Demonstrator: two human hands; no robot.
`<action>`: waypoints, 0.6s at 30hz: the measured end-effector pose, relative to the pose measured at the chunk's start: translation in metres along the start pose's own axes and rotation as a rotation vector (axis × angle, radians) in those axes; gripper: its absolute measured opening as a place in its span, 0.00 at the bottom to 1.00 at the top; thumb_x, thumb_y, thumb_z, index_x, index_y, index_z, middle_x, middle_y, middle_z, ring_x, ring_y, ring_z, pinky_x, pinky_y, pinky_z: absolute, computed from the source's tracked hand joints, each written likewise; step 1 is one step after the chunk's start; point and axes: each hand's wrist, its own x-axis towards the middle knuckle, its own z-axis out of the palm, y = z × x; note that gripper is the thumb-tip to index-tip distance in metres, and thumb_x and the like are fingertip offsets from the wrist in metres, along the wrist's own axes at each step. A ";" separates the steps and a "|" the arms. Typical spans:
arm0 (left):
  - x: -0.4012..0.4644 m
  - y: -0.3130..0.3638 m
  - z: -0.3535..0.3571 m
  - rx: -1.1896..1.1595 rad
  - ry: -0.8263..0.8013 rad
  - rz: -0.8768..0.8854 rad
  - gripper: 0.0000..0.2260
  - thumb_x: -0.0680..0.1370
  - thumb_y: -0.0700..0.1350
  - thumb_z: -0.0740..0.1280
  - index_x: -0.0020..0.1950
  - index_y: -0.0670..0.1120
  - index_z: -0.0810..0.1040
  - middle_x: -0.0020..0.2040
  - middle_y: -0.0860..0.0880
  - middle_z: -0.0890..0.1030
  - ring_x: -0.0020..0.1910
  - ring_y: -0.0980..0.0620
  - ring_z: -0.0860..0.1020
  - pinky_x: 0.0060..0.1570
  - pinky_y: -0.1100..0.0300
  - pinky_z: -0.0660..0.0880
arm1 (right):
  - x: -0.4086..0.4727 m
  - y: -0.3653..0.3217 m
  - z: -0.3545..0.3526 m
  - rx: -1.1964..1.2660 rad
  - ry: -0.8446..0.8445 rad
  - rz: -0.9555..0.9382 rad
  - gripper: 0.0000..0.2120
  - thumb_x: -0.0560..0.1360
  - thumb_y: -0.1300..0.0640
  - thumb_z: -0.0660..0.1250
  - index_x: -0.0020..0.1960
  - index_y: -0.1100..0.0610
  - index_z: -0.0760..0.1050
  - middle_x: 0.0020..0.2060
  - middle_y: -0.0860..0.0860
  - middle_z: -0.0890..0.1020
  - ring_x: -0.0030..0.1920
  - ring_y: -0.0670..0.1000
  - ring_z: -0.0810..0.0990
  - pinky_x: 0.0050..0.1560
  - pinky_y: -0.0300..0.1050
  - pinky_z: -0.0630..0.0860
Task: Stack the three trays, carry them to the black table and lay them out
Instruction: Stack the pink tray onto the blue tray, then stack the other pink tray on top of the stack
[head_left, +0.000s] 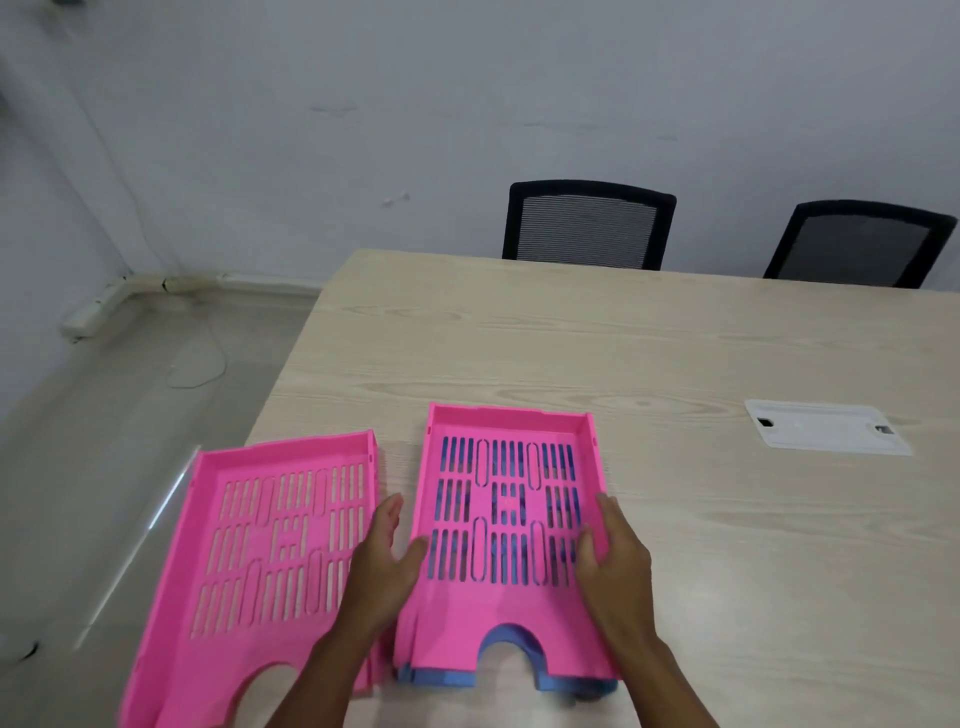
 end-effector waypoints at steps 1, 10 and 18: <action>0.000 -0.001 -0.005 -0.005 0.020 0.005 0.28 0.78 0.40 0.67 0.77 0.48 0.62 0.76 0.49 0.67 0.75 0.50 0.65 0.74 0.48 0.63 | 0.000 -0.007 0.004 0.004 0.003 -0.024 0.22 0.79 0.62 0.64 0.73 0.59 0.72 0.69 0.56 0.78 0.69 0.56 0.77 0.72 0.56 0.73; -0.010 -0.023 -0.090 -0.004 0.294 0.038 0.13 0.78 0.35 0.66 0.58 0.51 0.78 0.54 0.50 0.83 0.51 0.57 0.80 0.59 0.55 0.76 | -0.017 -0.079 0.082 0.031 -0.162 -0.140 0.20 0.77 0.58 0.62 0.65 0.64 0.80 0.62 0.59 0.83 0.64 0.57 0.81 0.69 0.46 0.70; -0.017 -0.067 -0.169 -0.004 0.571 -0.002 0.13 0.76 0.31 0.65 0.56 0.42 0.82 0.54 0.45 0.83 0.53 0.48 0.80 0.54 0.55 0.74 | -0.053 -0.147 0.160 -0.019 -0.417 -0.237 0.21 0.79 0.61 0.65 0.72 0.63 0.73 0.69 0.58 0.78 0.70 0.57 0.74 0.73 0.44 0.63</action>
